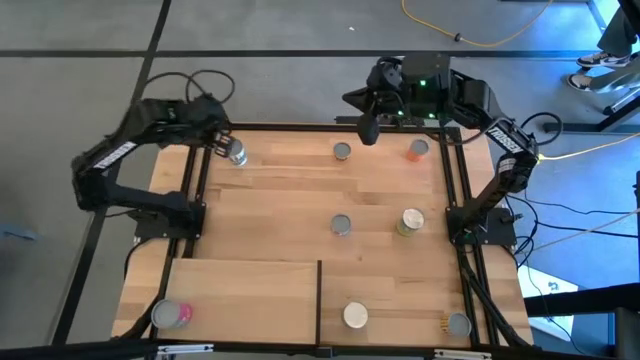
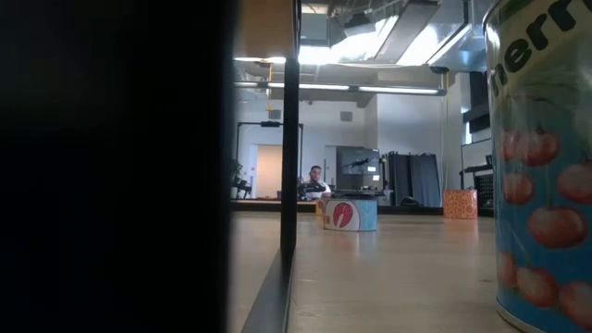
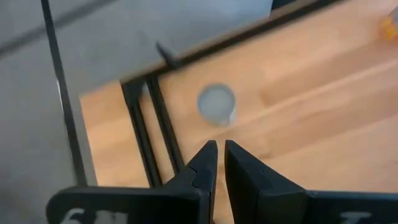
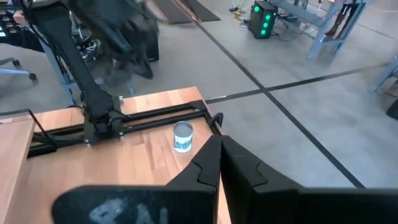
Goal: Pick and place cans onto a shelf
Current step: Put the canned mixed fruits on the shelf
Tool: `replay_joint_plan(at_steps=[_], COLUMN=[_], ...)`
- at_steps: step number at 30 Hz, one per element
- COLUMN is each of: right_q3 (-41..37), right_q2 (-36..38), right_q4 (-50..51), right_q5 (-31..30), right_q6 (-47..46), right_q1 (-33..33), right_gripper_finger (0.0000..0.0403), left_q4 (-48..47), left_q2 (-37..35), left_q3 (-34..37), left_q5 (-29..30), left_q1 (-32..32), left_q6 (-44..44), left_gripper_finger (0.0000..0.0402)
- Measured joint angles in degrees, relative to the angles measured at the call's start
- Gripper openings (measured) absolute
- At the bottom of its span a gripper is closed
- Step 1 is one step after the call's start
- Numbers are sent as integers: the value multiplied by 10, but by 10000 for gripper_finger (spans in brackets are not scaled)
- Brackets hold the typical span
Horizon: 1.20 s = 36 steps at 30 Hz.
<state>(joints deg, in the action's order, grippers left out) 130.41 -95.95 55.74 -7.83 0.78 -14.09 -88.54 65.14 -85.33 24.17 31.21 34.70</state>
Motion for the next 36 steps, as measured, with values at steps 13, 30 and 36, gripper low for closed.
replay_joint_plan(at_steps=[13, 30, 36], right_q3=[0, 0, 0], right_q2=[1, 1, 1], right_q4=[63, 70, 70], right_q5=[194, 195, 195], right_q6=[86, 86, 85], right_q1=[-9, -9, -9], right_gripper_finger=[16, 16, 16], left_q4=[171, 238, 248], left_q2=[65, 169, 198], left_q3=[174, 210, 210], left_q5=[-87, -89, -87], left_q1=[71, 81, 80], left_q6=[-128, -172, -173], left_gripper_finger=[20, 23, 23])
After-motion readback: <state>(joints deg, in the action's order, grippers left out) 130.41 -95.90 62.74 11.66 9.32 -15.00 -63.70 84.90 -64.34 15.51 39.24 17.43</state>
